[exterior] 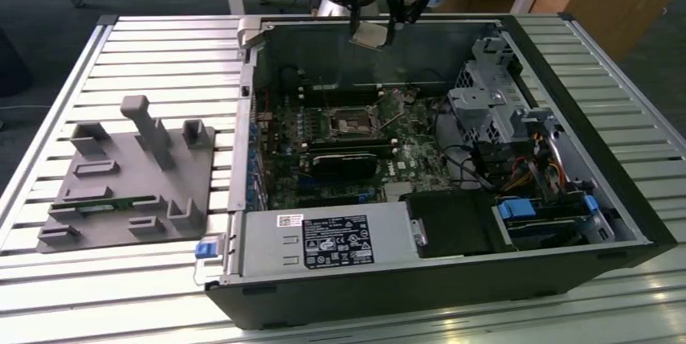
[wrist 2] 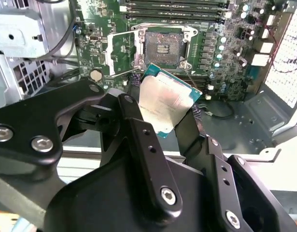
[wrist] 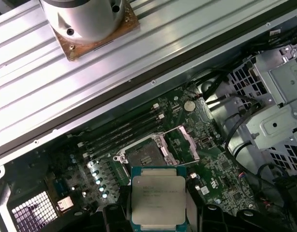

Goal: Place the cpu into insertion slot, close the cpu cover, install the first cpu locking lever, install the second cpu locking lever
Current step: 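Place the cpu into insertion slot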

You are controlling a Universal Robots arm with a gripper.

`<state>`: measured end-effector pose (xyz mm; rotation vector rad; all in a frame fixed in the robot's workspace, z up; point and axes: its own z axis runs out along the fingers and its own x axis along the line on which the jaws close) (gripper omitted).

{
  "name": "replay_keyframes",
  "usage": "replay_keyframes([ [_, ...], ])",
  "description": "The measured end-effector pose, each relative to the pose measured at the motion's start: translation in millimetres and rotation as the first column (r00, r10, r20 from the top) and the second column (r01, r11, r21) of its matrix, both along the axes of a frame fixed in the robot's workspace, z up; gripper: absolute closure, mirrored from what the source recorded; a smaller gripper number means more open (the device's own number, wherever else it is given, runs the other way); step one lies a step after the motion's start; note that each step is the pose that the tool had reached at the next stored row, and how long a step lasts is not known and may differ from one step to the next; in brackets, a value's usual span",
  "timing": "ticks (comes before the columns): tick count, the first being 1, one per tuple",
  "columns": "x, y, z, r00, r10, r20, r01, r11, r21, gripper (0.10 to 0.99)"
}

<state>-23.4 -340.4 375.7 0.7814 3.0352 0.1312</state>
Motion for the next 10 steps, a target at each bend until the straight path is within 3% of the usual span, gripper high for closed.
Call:
replay_keyframes([
  [10, -0.2, 0.2, -0.2, 0.9977, -0.068, 0.0001, 0.068, 0.9977, -0.003, 0.549],
])
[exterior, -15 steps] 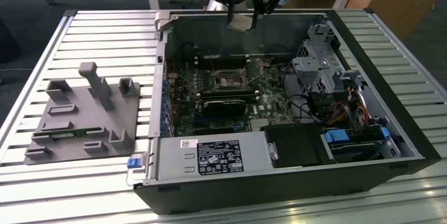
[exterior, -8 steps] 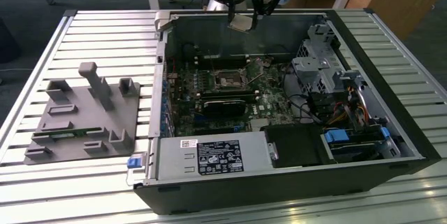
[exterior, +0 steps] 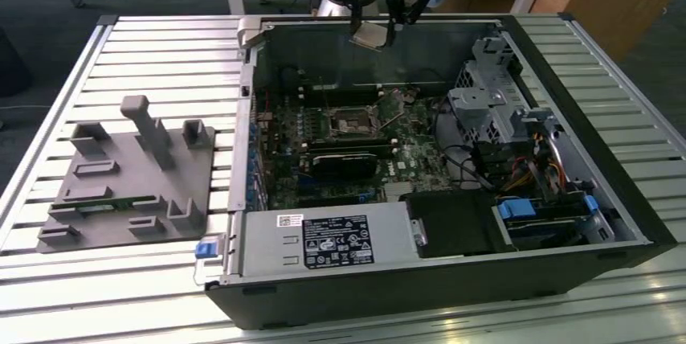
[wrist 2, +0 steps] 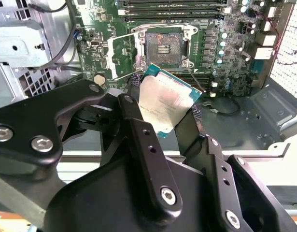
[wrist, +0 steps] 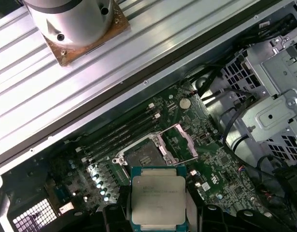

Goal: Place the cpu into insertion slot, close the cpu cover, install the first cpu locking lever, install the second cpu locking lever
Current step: 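Place the cpu into insertion slot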

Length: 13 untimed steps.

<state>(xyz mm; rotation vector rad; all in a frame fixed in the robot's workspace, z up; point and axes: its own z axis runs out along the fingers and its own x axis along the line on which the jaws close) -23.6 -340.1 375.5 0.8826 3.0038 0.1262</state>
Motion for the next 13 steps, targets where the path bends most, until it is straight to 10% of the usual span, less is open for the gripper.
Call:
replay_keyframes([
  [13, -0.6, 0.2, -0.2, 0.9961, -0.088, 0.0001, 0.088, 0.9961, -0.004, 0.549],
])
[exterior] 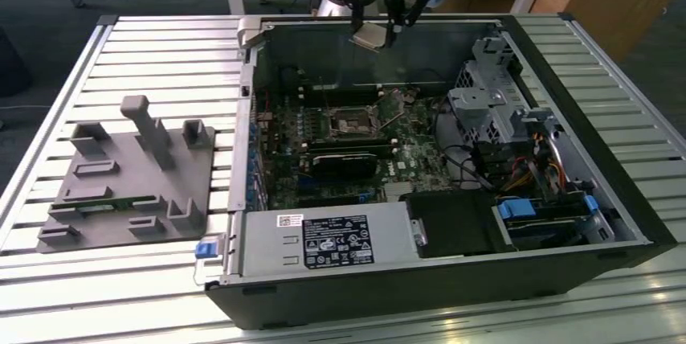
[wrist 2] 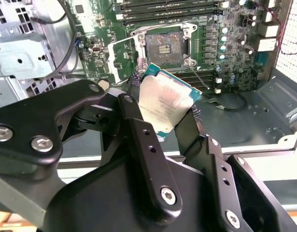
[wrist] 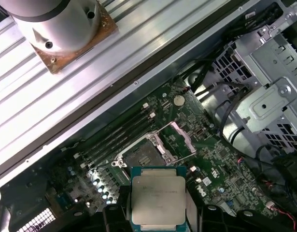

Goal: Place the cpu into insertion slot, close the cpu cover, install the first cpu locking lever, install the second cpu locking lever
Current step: 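Place the cpu into insertion slot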

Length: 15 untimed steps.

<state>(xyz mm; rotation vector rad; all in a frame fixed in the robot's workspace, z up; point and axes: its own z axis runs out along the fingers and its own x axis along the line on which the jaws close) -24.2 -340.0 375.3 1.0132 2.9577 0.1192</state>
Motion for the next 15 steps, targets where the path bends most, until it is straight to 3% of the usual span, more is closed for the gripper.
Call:
replay_keyframes([
  [7, -0.1, 0.0, -0.2, 0.9962, -0.087, 0.0001, 0.087, 0.9962, -0.001, 0.549],
  [15, -0.3, 0.0, -0.6, 0.9813, -0.192, 0.0001, 0.192, 0.9813, -0.002, 0.549],
])
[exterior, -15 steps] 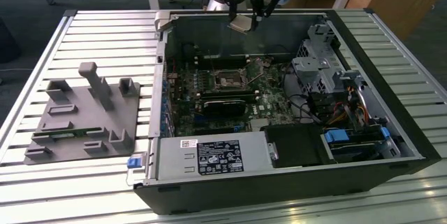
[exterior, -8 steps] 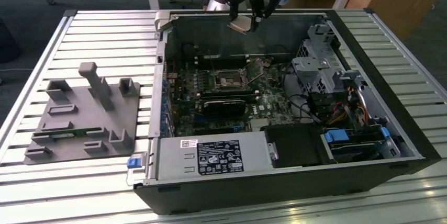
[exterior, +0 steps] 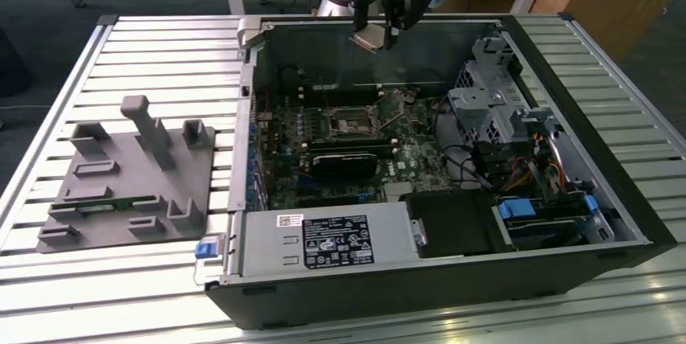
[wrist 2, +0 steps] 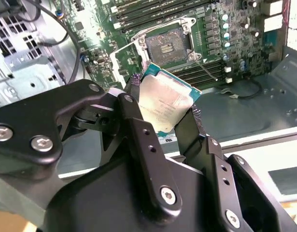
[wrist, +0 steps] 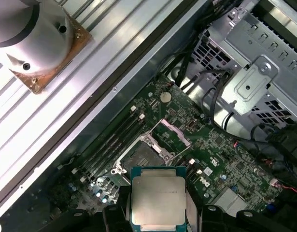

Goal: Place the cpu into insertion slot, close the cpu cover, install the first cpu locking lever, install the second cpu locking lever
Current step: 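Place the cpu into insertion slot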

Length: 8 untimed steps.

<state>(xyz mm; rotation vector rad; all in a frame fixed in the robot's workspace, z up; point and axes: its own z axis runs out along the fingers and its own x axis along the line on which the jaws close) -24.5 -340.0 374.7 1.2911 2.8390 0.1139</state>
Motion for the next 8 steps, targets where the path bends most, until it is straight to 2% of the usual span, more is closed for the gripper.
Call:
replay_keyframes([
  [4, 0.0, 0.0, -0.2, 0.9986, -0.052, 0.0, 0.052, 0.9986, 0.0, 0.549],
  [8, 0.0, 0.0, -0.5, 0.9932, -0.116, 0.0, 0.116, 0.9932, 0.0, 0.549],
])
